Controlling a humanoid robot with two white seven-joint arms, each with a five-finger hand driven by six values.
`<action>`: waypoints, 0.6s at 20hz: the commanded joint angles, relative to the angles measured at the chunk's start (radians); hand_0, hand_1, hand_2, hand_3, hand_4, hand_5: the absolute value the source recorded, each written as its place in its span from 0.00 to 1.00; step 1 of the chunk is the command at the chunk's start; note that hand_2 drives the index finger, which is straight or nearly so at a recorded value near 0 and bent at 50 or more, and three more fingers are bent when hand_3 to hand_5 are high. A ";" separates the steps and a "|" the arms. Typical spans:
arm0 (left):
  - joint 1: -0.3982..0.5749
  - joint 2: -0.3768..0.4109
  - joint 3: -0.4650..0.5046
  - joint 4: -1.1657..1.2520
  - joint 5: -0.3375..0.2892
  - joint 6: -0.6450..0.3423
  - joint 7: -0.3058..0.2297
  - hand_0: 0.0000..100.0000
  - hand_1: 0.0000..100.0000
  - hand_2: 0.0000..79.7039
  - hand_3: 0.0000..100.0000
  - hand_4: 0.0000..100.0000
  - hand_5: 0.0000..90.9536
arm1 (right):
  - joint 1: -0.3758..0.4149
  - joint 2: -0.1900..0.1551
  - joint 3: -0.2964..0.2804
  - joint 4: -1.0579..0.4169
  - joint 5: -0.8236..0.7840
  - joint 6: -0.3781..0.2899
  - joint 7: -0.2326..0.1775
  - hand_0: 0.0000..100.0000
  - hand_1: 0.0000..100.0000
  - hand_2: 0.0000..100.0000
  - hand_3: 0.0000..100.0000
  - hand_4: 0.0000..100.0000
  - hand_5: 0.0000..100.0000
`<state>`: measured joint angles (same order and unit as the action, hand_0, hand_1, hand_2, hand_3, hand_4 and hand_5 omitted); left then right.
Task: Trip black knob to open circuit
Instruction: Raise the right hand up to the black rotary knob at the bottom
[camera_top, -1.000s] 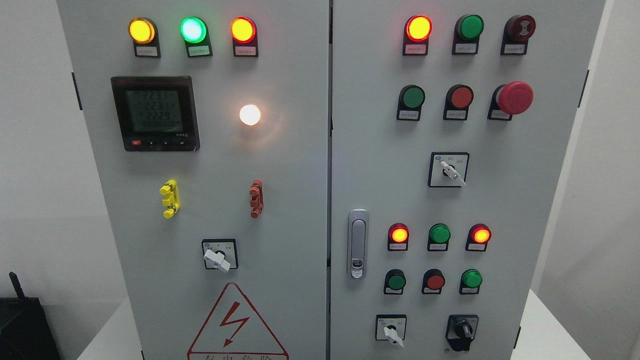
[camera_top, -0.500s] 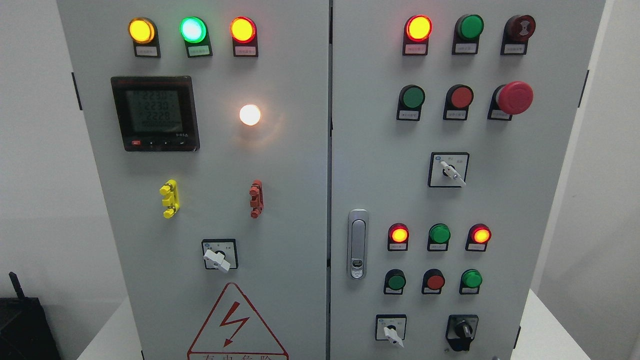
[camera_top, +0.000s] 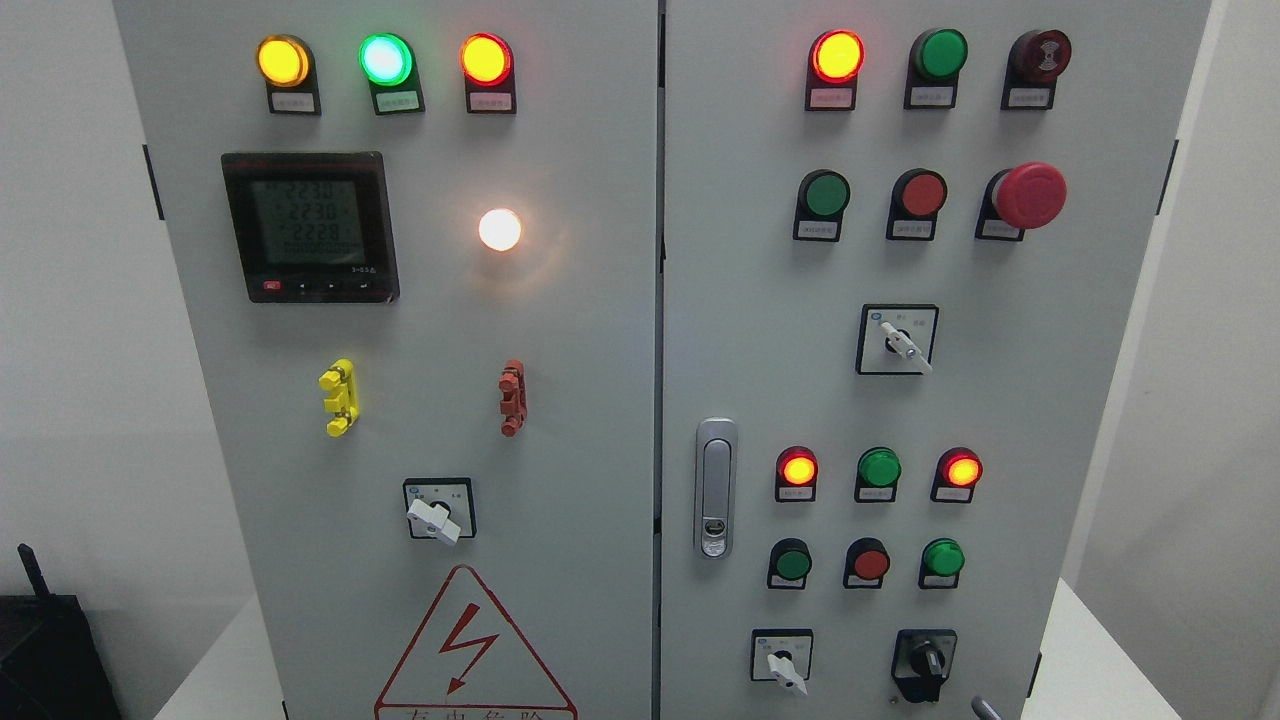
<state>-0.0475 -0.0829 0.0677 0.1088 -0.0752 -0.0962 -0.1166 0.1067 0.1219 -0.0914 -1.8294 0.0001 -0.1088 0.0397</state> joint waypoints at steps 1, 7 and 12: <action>0.000 0.000 0.000 -0.026 0.000 0.000 0.000 0.12 0.39 0.00 0.00 0.00 0.00 | -0.008 0.001 0.004 0.025 0.034 0.000 0.000 0.00 0.00 0.00 1.00 1.00 1.00; 0.000 0.000 0.000 -0.026 0.000 0.000 0.000 0.12 0.39 0.00 0.00 0.00 0.00 | -0.024 -0.001 0.006 0.045 0.035 0.000 0.000 0.00 0.00 0.00 1.00 1.00 1.00; 0.000 0.000 0.000 -0.026 0.000 0.000 0.000 0.12 0.39 0.00 0.00 0.00 0.00 | -0.036 -0.001 0.006 0.050 0.035 0.006 0.002 0.00 0.00 0.00 1.00 1.00 1.00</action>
<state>-0.0476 -0.0829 0.0677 0.1088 -0.0751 -0.0962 -0.1166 0.0830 0.1221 -0.0878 -1.8011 0.0223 -0.1058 0.0408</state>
